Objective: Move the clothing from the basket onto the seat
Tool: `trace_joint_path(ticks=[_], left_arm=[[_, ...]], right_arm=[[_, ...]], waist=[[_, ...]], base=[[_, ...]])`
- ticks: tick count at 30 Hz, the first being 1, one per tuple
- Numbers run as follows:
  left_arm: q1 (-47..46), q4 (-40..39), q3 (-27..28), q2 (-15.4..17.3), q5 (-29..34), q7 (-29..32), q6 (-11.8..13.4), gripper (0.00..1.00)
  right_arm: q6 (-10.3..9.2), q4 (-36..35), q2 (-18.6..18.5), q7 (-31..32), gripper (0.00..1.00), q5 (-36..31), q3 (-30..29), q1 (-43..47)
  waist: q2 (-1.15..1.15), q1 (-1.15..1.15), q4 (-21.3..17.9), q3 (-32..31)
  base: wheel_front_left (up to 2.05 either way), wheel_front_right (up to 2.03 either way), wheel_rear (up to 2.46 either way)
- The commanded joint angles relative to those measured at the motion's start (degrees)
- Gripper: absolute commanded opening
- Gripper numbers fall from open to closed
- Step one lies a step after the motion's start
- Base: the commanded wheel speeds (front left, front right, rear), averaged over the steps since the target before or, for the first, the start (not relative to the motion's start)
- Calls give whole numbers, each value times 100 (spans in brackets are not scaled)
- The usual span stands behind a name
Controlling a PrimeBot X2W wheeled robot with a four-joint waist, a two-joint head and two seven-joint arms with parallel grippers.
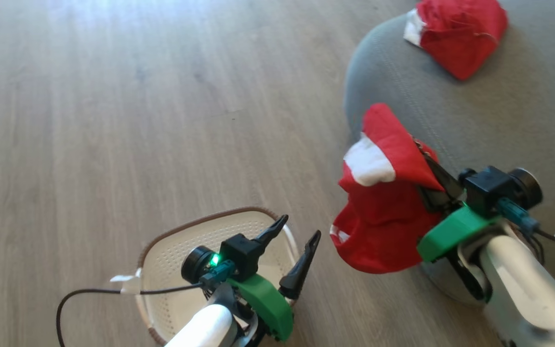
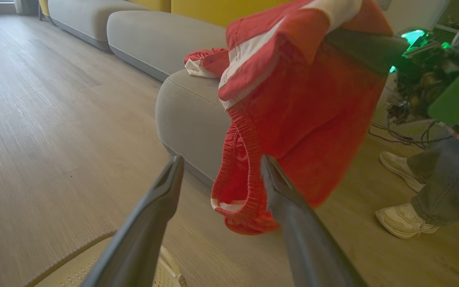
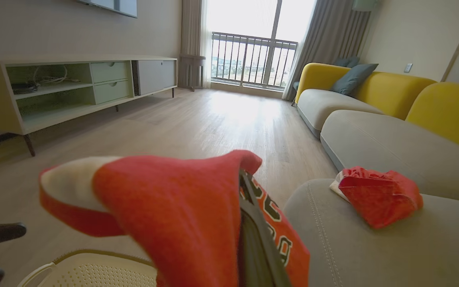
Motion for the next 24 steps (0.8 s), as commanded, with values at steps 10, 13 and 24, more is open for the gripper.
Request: trace_joint_path(ticks=[10, 13, 24], left_arm=[[-232, -295, 70, -48, -15, -79, 14, 100], [-232, -289, 42, -48, -23, -79, 27, 100], [-518, -225, 75, -48, 213, -79, 40, 100]], right_arm=[[-1, -425, -39, -38, 0, -10, -254, 279], [-1, -451, -10, -38, 0, -23, -292, 307], [-1, -403, 221, -38, 0, 73, -477, -354]], waist=[[0, 0, -287, 51], [0, 0, -278, 72], [0, 0, -321, 938]], base=[[0, 0, 0], [0, 0, 0], [0, 0, 0]])
